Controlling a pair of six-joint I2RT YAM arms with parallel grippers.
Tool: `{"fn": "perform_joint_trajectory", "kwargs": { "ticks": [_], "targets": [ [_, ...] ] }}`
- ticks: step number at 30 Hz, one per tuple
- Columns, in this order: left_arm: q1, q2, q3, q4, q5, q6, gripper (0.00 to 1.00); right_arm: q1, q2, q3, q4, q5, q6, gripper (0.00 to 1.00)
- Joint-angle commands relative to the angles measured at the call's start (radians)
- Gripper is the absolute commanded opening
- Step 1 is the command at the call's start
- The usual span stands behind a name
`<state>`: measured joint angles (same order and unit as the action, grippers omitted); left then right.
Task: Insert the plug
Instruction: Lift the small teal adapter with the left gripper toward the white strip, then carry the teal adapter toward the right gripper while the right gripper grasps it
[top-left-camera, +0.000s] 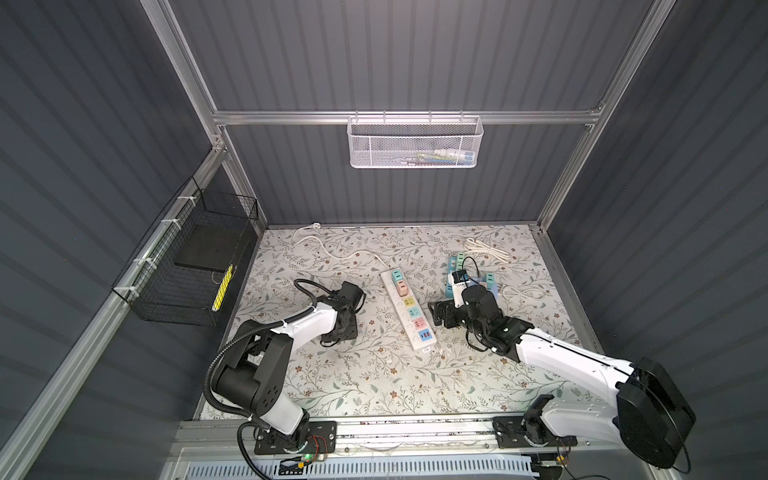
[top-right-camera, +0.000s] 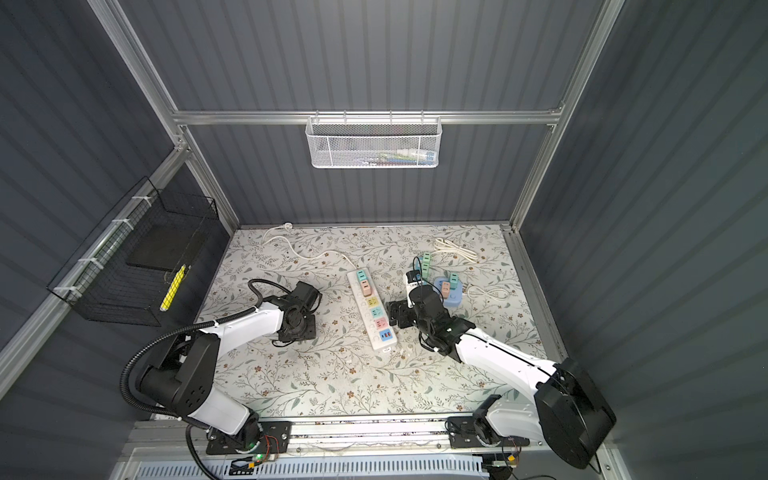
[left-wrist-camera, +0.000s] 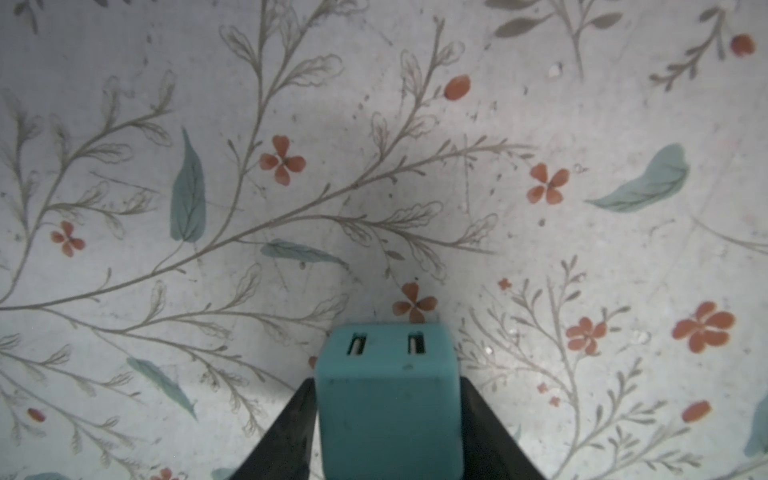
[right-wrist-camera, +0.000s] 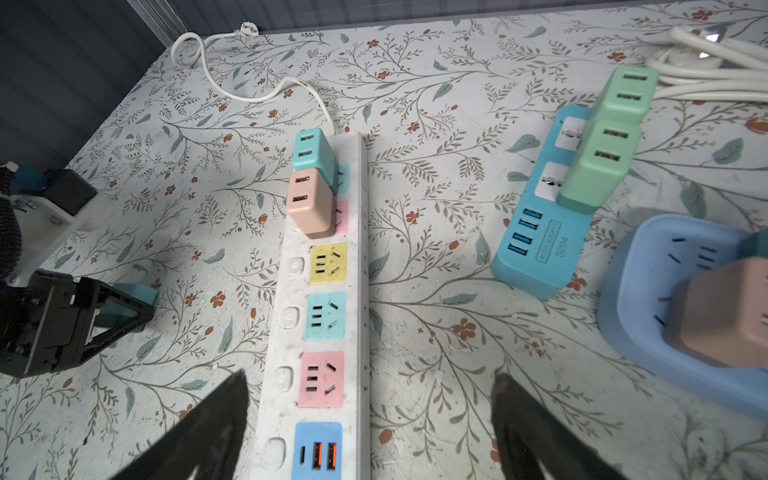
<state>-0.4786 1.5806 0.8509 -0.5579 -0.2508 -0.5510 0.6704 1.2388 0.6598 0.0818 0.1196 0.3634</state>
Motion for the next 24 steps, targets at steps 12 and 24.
{"fn": "perform_joint_trajectory", "kwargs": {
  "ticks": [12,24],
  "targets": [
    [-0.006,-0.028,-0.008,0.054,0.06,0.111,0.26,0.004,0.009,0.002,-0.002,-0.006,0.009,0.9],
    [-0.319,-0.225,-0.066,0.567,0.012,0.444,0.17,0.003,-0.027,0.0,0.03,-0.206,0.012,0.88]
  ]
}}
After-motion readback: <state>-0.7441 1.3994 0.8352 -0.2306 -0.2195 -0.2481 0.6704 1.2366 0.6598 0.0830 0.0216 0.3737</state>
